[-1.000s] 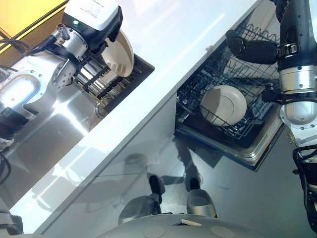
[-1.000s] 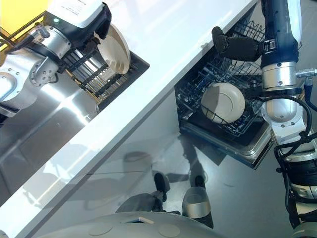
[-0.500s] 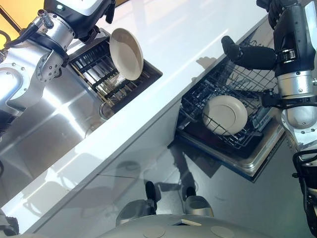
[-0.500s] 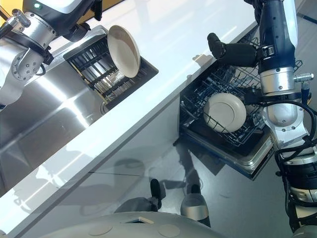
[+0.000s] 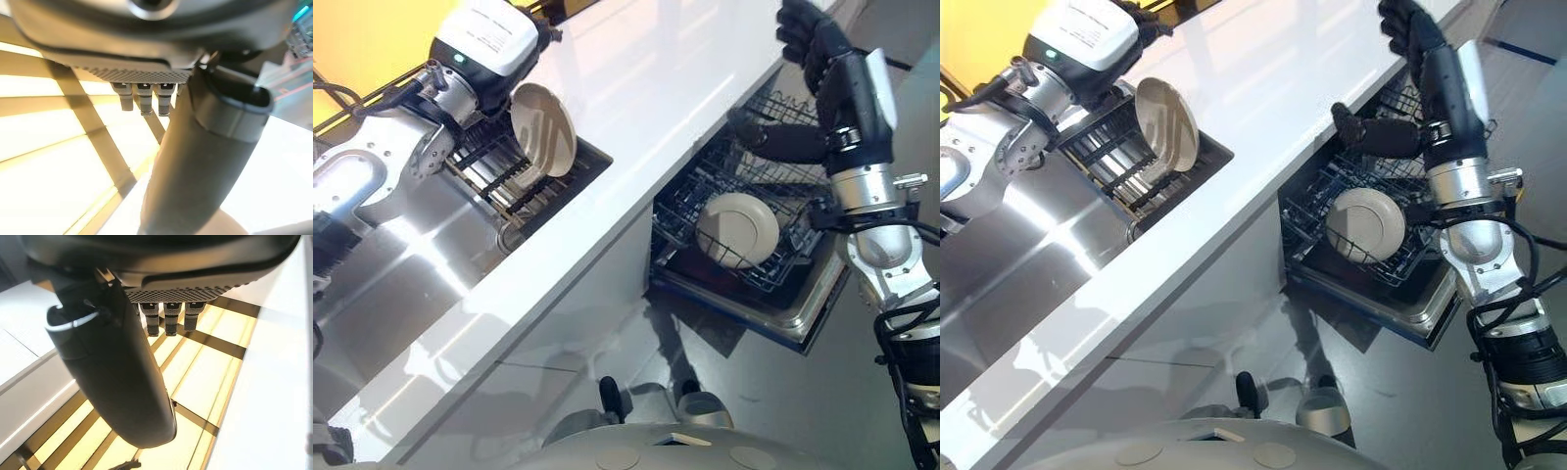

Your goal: Pick up plates and place into dishwasher.

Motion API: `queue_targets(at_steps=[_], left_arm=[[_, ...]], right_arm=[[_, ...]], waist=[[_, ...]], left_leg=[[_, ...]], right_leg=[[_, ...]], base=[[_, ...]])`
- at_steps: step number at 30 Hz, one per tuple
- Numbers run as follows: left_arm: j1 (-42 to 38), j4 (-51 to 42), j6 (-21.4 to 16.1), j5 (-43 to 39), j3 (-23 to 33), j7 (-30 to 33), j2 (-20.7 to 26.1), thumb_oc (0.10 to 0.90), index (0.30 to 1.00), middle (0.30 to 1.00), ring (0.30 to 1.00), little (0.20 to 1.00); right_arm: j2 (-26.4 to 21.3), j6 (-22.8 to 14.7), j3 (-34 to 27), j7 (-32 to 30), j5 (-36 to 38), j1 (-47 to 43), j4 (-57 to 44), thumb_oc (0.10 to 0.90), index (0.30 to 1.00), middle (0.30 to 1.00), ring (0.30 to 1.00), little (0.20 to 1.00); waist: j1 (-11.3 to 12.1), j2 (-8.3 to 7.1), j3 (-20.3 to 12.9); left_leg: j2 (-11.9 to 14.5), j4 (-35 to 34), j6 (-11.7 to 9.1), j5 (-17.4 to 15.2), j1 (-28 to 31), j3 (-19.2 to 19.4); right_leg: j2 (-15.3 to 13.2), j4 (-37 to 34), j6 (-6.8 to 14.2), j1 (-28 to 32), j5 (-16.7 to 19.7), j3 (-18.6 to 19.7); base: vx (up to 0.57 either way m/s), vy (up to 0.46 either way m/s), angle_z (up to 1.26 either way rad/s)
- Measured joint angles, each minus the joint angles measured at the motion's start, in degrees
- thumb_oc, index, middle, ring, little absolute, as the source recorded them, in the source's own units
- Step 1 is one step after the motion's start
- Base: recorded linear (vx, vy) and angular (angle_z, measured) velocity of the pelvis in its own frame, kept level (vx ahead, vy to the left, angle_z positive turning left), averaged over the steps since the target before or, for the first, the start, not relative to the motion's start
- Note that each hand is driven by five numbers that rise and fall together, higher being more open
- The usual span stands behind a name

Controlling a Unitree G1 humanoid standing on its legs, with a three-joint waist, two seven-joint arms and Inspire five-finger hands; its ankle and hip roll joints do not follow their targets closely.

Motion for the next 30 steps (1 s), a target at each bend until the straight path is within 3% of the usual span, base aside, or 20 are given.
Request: queue_targets(at_steps=[9, 15, 30], left_arm=[[0.0, 4.7, 1.8, 0.2, -2.6, -3.4, -5.6, 0.8, 0.9, 0.9, 0.9, 0.9], [0.0, 8.4, 3.9, 0.3, -3.8, -5.3, -8.5, 0.8, 0.9, 0.9, 0.9, 0.9], [0.0, 17.8, 6.4, 1.6, -3.8, -8.7, -9.1, 0.8, 0.9, 0.9, 0.9, 0.9]], right_arm=[[0.7, 1.7, 1.8, 2.1, -0.1, 1.2, 0.3, 0.8, 0.9, 0.9, 0.9, 0.9], [0.7, 1.8, 2.1, 2.6, -0.2, 1.4, 2.5, 0.8, 0.9, 0.9, 0.9, 0.9], [-2.7, 3.0, 3.6, 5.1, -0.8, 2.6, 4.2, 0.8, 0.9, 0.9, 0.9, 0.9]], waist=[[-3.1, 0.9, -0.2], [-4.1, 3.05, -0.1], [-6.0, 7.17, 2.4]], left_leg=[[0.0, 0.0, -0.1, -0.1, 0.2, 1.5], [0.0, 0.0, -0.1, -0.1, 0.1, 2.7], [0.0, 0.0, -0.3, -0.3, -0.3, 5.0]], right_leg=[[0.0, 1.2, 0.1, -1.4, 0.0, 1.8], [-0.2, 1.9, 0.4, -2.5, 0.2, 3.3], [-0.3, 2.9, 0.6, -4.4, 0.3, 5.1]], base=[[0.09, 0.066, -0.11], [0.06, 0.085, -0.11], [0.03, 0.084, -0.07]])
